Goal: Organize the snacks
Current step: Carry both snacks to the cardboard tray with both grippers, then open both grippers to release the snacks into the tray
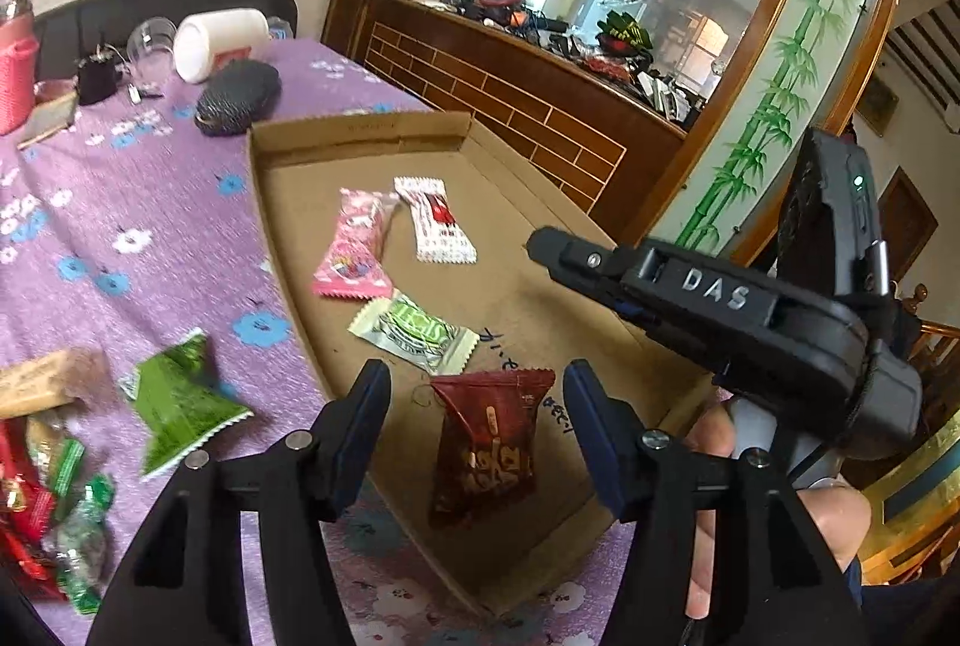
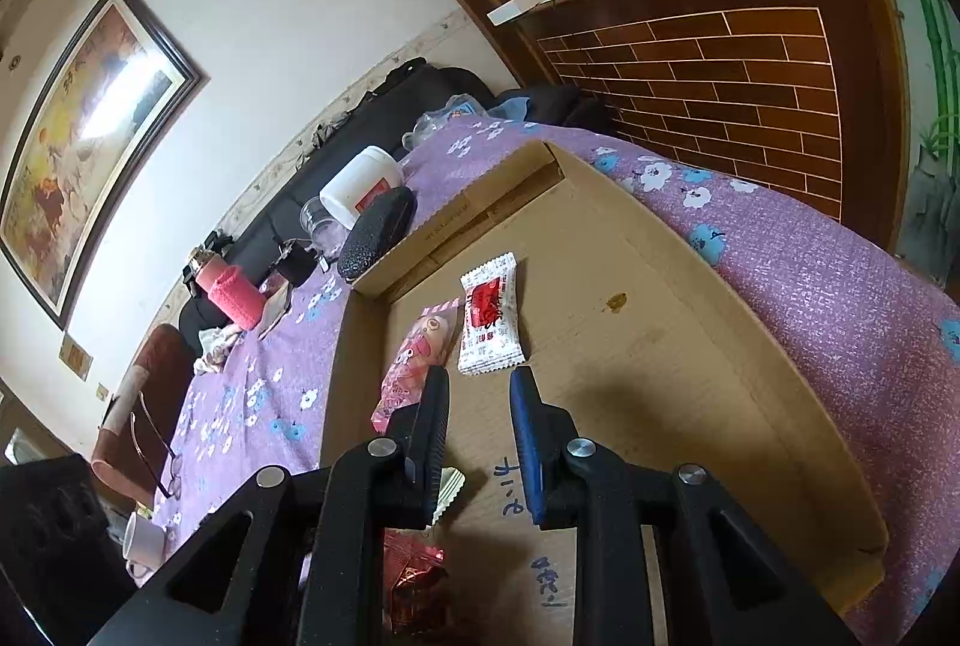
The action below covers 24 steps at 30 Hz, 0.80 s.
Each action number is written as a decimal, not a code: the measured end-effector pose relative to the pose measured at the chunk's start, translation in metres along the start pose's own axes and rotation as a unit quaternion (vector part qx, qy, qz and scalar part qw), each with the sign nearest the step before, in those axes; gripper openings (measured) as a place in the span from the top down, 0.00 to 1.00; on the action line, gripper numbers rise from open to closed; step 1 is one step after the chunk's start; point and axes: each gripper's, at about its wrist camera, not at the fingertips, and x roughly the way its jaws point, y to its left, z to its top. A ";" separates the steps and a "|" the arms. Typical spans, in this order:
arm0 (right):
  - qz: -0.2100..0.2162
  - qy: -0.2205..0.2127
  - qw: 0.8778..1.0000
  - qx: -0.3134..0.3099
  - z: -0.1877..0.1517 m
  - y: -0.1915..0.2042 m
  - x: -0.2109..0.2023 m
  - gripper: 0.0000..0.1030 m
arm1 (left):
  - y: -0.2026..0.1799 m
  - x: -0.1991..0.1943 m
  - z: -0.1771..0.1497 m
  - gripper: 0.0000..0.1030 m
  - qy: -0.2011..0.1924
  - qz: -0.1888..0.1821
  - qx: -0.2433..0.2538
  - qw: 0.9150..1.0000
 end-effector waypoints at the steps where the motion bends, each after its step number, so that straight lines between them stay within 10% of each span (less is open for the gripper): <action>1: -0.001 0.000 1.000 -0.007 -0.001 0.002 0.001 0.78 | 0.000 -0.003 0.001 0.43 -0.002 0.001 -0.001 1.000; 13: 0.044 0.008 0.995 -0.089 -0.014 0.036 0.002 0.74 | 0.042 -0.073 0.007 0.43 -0.026 0.070 -0.046 0.996; 24: 0.054 0.011 0.994 -0.093 -0.017 0.039 0.003 0.73 | 0.180 -0.167 -0.015 0.32 -0.006 0.185 -0.114 0.976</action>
